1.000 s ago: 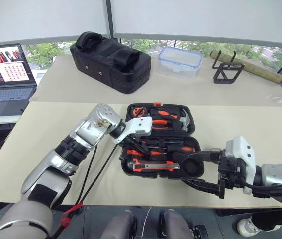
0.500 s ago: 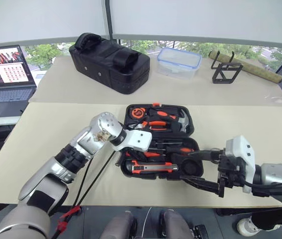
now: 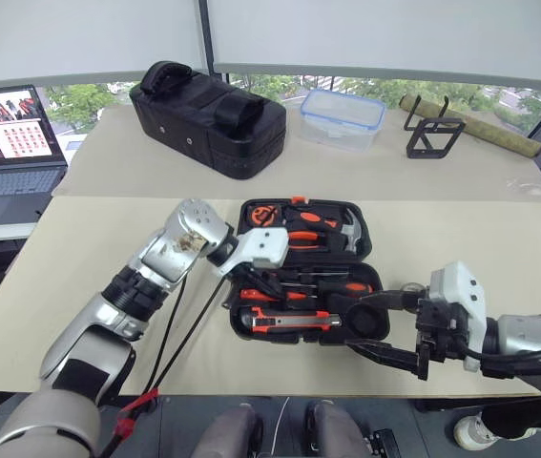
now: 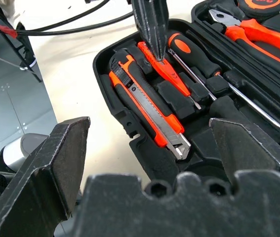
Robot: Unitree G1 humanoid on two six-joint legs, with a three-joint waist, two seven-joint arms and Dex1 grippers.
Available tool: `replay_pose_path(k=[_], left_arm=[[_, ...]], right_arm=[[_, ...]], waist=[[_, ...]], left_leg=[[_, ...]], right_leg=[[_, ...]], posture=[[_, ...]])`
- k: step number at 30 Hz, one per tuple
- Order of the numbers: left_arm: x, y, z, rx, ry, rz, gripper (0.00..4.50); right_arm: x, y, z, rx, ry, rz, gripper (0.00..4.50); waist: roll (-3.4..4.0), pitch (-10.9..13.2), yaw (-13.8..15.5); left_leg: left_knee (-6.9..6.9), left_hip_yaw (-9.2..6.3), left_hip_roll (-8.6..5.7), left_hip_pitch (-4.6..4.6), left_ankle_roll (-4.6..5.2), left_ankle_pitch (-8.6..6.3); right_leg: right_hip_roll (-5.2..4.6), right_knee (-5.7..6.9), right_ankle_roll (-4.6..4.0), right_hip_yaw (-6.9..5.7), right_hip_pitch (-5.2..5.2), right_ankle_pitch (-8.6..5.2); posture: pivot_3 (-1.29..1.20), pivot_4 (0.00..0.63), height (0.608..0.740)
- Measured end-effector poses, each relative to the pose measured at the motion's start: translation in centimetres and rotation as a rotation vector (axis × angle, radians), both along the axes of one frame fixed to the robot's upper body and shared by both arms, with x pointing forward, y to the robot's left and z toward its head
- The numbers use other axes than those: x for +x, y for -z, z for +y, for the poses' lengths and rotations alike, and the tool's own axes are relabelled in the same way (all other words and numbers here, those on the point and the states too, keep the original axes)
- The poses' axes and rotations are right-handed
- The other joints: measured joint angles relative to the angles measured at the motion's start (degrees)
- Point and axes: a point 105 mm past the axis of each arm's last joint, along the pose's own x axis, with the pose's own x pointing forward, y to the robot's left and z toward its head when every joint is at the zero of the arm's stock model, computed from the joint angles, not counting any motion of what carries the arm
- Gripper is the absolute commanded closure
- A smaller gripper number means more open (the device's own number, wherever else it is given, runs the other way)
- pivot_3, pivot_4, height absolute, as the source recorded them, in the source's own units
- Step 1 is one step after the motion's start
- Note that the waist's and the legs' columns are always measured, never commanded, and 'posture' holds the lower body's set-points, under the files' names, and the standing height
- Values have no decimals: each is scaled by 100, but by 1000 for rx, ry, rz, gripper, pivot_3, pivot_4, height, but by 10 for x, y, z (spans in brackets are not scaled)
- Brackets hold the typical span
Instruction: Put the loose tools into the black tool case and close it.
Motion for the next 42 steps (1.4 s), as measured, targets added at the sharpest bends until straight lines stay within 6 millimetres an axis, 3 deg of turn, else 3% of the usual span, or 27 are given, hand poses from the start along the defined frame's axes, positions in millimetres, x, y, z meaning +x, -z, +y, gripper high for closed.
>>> replay_pose_path(k=[10, 16, 19, 24, 29, 35, 42], left_arm=[[4, 16, 0, 45, 75, -172, 4470], [6, 12, -5, -22, 4, -74, 4470], [2, 0, -4, -82, -5, 22, 4470], [-4, -12, -5, -92, 45, 33, 4470], [-9, 6, -2, -32, 74, 5, 4470], [0, 13, -9, -17, 106, -141, 4470], [2, 14, -8, -22, 131, -178, 4470]], right_arm=[[0, 0, 0, -3, -2, -2, 0], [-1, 2, -1, -3, 1, 10, 0], [-1, 3, -1, -3, 2, 11, 0], [-1, 2, -1, -3, 2, 11, 0], [-1, 2, -1, -3, 2, 7, 0], [0, 1, -1, -3, 3, 1, 0], [0, 1, -1, -3, 8, 1, 0]], waist=[[6, -4, 25], [7, -5, 79], [6, -5, 32], [6, -5, 5], [6, -5, 8], [6, -6, 57], [8, -8, 51]], left_leg=[[-4, 0, 0, 25, 1, -1], [6, 0, -3, 11, 7, -3], [4, 0, -2, -2, 5, -3], [3, 0, -1, 0, 4, -2], [2, 0, -1, -1, 4, -2], [2, -1, -1, 24, 5, -4], [-1, -1, -1, 40, 7, -4]], right_leg=[[-3, -8, 0, 0, 25, 0], [-2, -7, 5, -2, 19, 1], [2, 0, 4, -4, 0, 1], [0, -3, 4, -2, 3, 1], [0, -4, 4, -1, 3, 1], [-7, -18, 5, -1, 34, 3], [-5, -15, 5, 0, 42, 3]], posture=[[0, 150, 722], [0, 150, 722], [0, 150, 722], [0, 150, 722], [0, 150, 722], [0, 150, 722], [0, 150, 722]])
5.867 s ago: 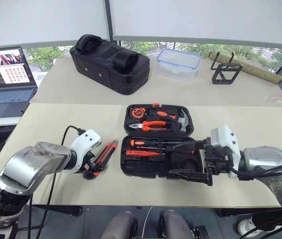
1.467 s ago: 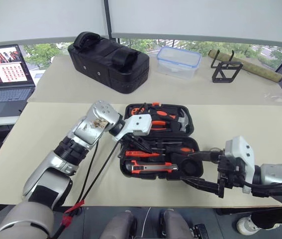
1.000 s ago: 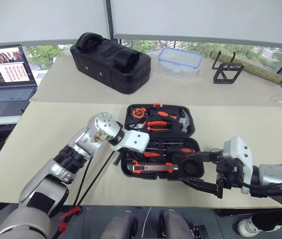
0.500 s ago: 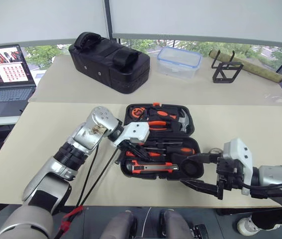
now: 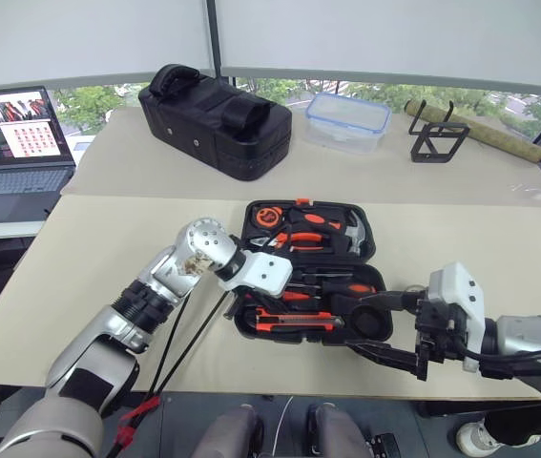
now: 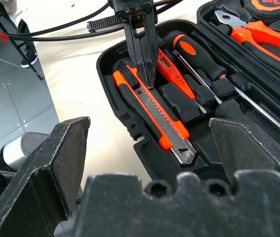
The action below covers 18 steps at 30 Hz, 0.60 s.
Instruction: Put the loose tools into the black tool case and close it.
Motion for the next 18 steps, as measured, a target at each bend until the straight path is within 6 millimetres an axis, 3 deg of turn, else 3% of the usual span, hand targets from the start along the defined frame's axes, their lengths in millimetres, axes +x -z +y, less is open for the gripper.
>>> replay_pose_path(k=[4, 7, 11, 14, 17, 18], left_arm=[[-4, -2, 6, -79, -66, 113, 4470], [-5, -25, 11, -240, -126, 216, 3824], [0, -66, 40, -358, -244, 246, 2328], [-8, -88, 62, -405, -307, 320, 1254], [-21, -95, 72, -422, -323, 350, 131], [-25, -93, 73, -420, -324, 361, 58]], right_arm=[[0, -1, -6, -3, 20, -2, 0], [2, -5, -24, -32, 85, -9, 0], [3, -7, -57, -100, 171, 16, 0], [7, -2, -83, -181, 230, 46, 0], [15, 4, -99, -235, 264, 48, 0], [17, 7, -101, -249, 264, 51, 0]], waist=[[0, 0, -26], [-4, 3, -34], [-2, 2, -53], [-1, 3, -89], [0, 3, -112], [0, 4, -110]], left_leg=[[0, 1, 0, -21, 0, 0], [9, 0, 0, -55, -3, 3], [2, 2, 1, -44, -5, 3], [-3, 3, 2, -39, -5, 3], [-12, 2, 3, -19, -6, 3], [-13, 2, 3, -18, -7, 3]], right_leg=[[5, 10, 0, 2, -23, 0], [9, 21, -1, -5, -60, 0], [11, 18, -2, -3, -52, 0], [11, 17, -2, -2, -47, -1], [8, 10, -4, -1, -29, -4], [8, 9, -4, -1, -28, -3]], posture=[[0, 150, 722], [0, 150, 722], [0, 150, 722], [0, 150, 722], [0, 150, 722], [0, 150, 722]])
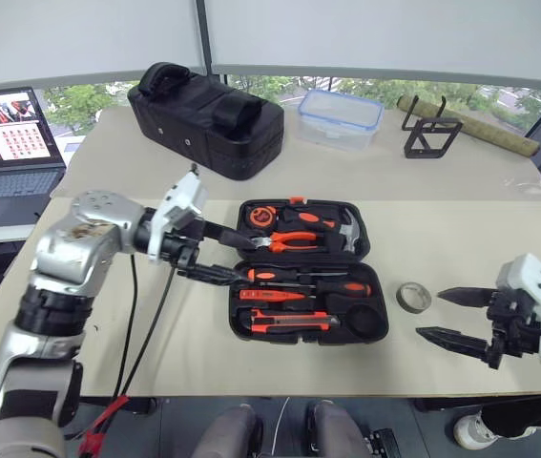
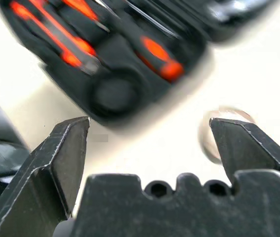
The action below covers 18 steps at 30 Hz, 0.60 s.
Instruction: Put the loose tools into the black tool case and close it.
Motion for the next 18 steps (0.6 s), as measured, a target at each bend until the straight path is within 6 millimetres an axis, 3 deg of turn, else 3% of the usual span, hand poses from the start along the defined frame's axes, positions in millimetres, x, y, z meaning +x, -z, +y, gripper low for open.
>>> replay_pose_path(k=[7, 12, 15, 18], left_arm=[[-20, 13, -2, 19, -15, -8, 58], [-23, 13, -6, 23, -40, -46, 58], [-25, 13, -7, 25, -42, -62, 0], [-27, 13, -7, 36, -34, -81, 0]], right_arm=[[21, 17, -2, -34, -27, 12, 0], [35, 31, 2, -75, -54, 27, 0], [42, 46, 7, -88, -74, 43, 604], [47, 56, 7, -112, -82, 44, 1666]], waist=[[1, 1, -32], [0, 1, -20], [0, 1, -27], [2, 1, -37]], left_leg=[[-4, 1, 0, 0, -4, 0], [-4, 0, -1, -2, -6, 0], [-4, 0, 0, -1, -7, 0], [-5, 1, -1, 0, -7, 1]], right_leg=[[-4, -4, -2, 5, -1, -1], [-6, -6, -3, 2, -1, -1], [-4, -6, -3, 2, -1, -1], [-4, -3, -3, 3, -3, -1]], posture=[[0, 150, 722], [0, 150, 722], [0, 150, 722], [0, 150, 722]])
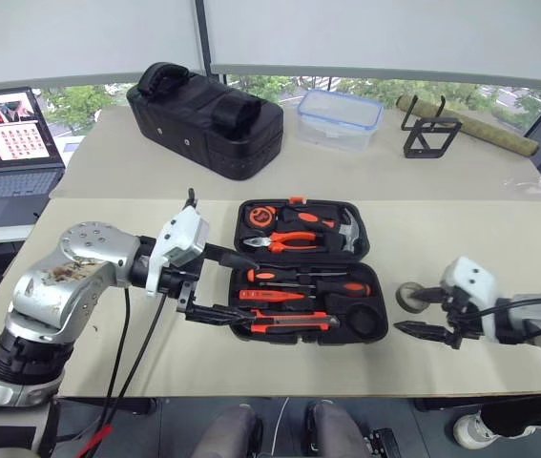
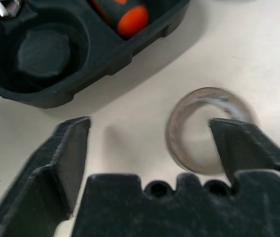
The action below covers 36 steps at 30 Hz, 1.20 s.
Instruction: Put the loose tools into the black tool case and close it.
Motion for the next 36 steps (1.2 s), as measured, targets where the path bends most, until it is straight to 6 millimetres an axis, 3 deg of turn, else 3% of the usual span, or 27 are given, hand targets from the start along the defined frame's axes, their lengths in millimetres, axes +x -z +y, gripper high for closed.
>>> replay_pose_path(k=[8, 12, 14, 19, 21, 26, 32, 36], left_arm=[[1, 3, -1, 20, 6, -32, 0], [1, 5, -3, 23, 16, -29, 0], [3, 6, -3, 24, 16, -26, 0], [2, 10, -6, 41, 31, -24, 0], [2, 10, -6, 42, 35, -27, 0], [3, 7, -8, 46, 40, -41, 0], [3, 5, -9, 50, 45, -51, 0], [4, 6, -8, 52, 46, -54, 0]], right_arm=[[3, -14, 5, 11, -12, -48, 4438], [-4, -47, 18, 65, -58, -96, 4438], [-11, -62, 38, 113, -128, -111, 4438], [-24, -74, 68, 160, -233, -100, 4438], [-29, -72, 74, 160, -260, -89, 4438], [-42, -42, 79, 129, -285, 13, 4438], [-43, -22, 78, 56, -292, 3, 4438], [-41, -19, 77, 28, -292, -16, 3128]], waist=[[2, 1, 3], [2, 1, 4], [2, 1, 2], [1, 2, 8], [1, 2, 34], [1, 2, 62], [1, 2, 55], [1, 2, 76]], left_leg=[[0, 0, 0, -4, -1, 0], [-1, -1, 2, -3, -1, 0], [-2, -1, 3, -2, -1, -1], [-2, -2, 1, -5, 0, -1], [-2, -2, 1, -6, 0, -1], [-1, -2, -1, -6, 1, -1], [-1, -2, 1, -2, 0, -1], [-2, -3, 1, -1, 0, -1]], right_leg=[[1, -1, 0, 0, -1, 0], [2, -2, 0, 0, -1, 0], [2, -3, 0, 0, 0, 0], [-2, -6, 0, -1, 0, 0], [-2, -7, 0, -2, 0, 0], [-2, -6, 0, -2, -1, 0], [2, -5, 0, -4, 1, 0], [2, -6, 0, -6, 2, 0]], posture=[[0, 150, 722], [0, 150, 722], [0, 150, 722], [0, 150, 722], [0, 150, 722], [0, 150, 722], [0, 150, 722], [0, 150, 722]])
